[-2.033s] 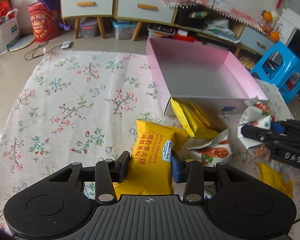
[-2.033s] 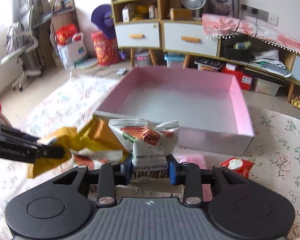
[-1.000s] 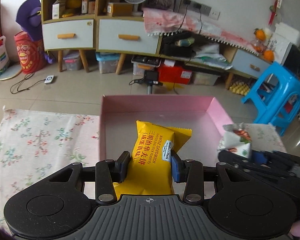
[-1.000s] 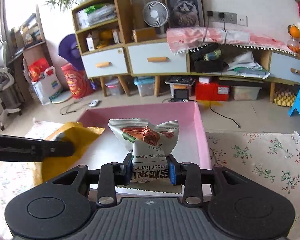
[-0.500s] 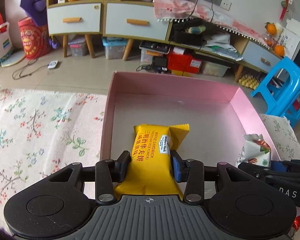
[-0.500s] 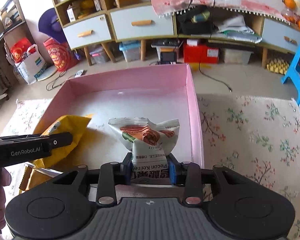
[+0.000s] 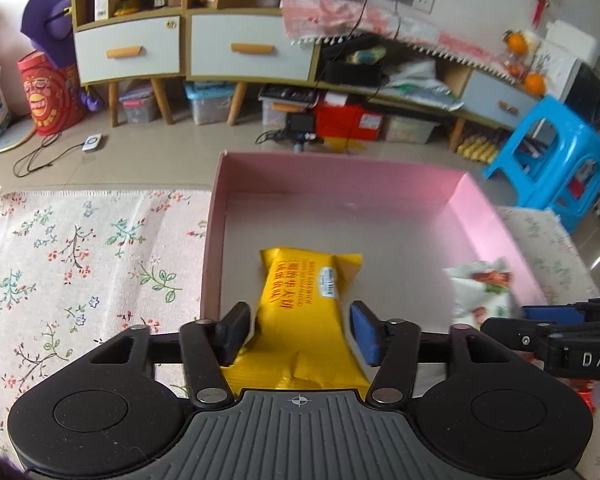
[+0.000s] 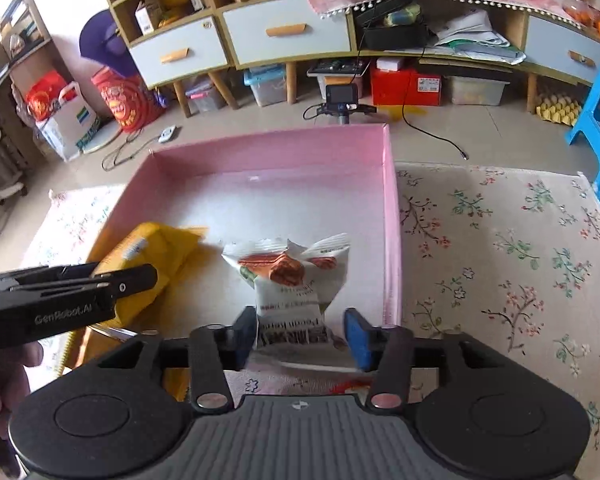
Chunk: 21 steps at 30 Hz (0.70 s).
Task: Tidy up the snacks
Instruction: 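Carry both packs into the pink box and open both tools to release them, then withdraw both open tools from the box back over the snack pile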
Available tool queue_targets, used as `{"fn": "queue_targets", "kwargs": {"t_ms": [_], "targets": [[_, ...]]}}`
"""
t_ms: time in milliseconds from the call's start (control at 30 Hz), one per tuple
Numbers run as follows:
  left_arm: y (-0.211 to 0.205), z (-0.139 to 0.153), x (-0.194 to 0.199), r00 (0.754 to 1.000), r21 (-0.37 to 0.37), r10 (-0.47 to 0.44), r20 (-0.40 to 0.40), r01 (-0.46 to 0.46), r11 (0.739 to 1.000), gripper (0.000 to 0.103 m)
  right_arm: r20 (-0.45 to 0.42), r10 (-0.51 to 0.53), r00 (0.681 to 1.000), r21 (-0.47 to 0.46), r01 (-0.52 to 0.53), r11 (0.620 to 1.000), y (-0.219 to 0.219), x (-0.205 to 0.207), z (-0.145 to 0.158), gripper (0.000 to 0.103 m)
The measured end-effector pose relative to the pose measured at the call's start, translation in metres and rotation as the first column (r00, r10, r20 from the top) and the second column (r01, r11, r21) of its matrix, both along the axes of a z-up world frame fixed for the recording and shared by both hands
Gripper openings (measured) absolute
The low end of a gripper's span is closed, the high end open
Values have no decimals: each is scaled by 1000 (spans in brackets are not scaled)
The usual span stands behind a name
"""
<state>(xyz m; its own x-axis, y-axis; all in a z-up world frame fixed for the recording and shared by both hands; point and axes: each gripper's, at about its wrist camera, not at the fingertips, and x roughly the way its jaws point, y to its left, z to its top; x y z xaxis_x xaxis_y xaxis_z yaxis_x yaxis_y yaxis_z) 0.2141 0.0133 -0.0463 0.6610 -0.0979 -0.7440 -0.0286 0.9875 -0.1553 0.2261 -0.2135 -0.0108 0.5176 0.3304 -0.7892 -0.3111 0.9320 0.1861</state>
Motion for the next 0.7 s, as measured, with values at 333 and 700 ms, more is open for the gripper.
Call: {"fn": "queue_targets", "kwargs": {"t_ms": [333,700], "targets": [[0,30,-43,1000,13,16,25,-16,1000,87,38,-4,999,-10,4,1000,-4,-41,30,76],[7,31,-102,1000,13,13,1,-13,1000,94,66,-6,998,-20,7,1000,-2,-91,45,86]]}}
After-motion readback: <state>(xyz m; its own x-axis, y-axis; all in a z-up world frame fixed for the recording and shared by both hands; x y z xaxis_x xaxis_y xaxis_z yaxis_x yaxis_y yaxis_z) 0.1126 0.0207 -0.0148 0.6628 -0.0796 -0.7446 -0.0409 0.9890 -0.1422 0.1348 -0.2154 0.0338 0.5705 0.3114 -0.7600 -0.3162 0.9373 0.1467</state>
